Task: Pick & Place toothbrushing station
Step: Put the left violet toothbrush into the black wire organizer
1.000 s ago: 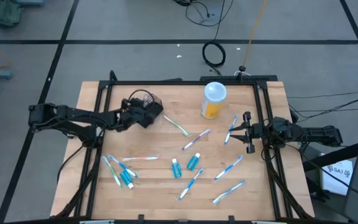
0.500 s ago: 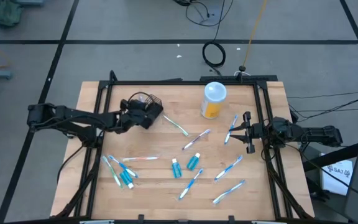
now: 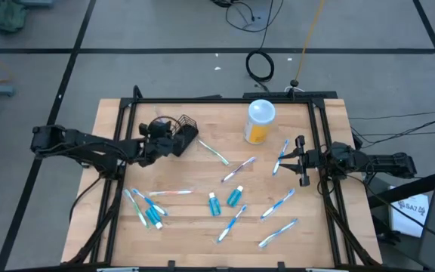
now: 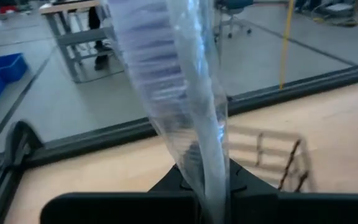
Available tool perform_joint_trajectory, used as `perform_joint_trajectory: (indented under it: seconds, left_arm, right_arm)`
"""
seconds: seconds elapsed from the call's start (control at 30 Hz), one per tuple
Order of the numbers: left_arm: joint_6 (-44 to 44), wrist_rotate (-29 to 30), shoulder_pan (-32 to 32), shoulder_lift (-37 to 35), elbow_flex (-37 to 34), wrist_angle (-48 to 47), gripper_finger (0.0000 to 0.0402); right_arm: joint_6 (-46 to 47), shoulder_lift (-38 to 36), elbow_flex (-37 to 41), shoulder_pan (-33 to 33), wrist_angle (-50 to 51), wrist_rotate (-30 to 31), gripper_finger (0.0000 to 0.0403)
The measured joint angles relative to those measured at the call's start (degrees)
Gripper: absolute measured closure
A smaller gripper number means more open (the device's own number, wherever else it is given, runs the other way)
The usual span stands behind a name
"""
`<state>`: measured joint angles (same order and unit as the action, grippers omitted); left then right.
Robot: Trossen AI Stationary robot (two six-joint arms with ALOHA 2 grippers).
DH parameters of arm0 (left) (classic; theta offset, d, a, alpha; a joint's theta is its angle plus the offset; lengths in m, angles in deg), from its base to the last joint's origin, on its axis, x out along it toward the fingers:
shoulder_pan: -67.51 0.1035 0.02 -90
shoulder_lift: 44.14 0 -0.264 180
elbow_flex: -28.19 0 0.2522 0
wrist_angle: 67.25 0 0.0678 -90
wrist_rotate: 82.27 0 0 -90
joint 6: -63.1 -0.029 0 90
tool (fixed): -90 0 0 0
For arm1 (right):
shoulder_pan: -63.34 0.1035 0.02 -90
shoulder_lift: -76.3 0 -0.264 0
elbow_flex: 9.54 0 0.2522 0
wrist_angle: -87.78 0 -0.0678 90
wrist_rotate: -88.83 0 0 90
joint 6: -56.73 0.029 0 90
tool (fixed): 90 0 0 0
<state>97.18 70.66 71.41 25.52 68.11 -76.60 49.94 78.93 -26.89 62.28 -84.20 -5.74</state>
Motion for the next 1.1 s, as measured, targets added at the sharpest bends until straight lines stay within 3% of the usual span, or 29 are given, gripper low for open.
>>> perform_joint_trajectory:
  seconds: [0.1,0.23,0.77,1.1]
  left_arm:
    - [2.5,5.1,-1.3,1.7,-1.3,1.8,0.0398]
    - [3.6,5.5,-2.2,1.8,-2.5,4.2,0.0399]
    - [-0.4,-1.9,-0.9,1.8,-2.7,4.5,0.0318]
    - [-0.7,-7.0,0.6,1.8,-2.7,-0.2,0.0267]
  right_arm:
    - [0.0,0.0,0.0,0.0,0.0,0.0,0.0305]
    - [-0.1,0.0,0.0,0.0,0.0,0.0,0.0305]
    - [0.0,0.0,0.0,0.0,0.0,0.0,0.0305]
    - [0.0,0.0,0.0,0.0,0.0,0.0,0.0305]
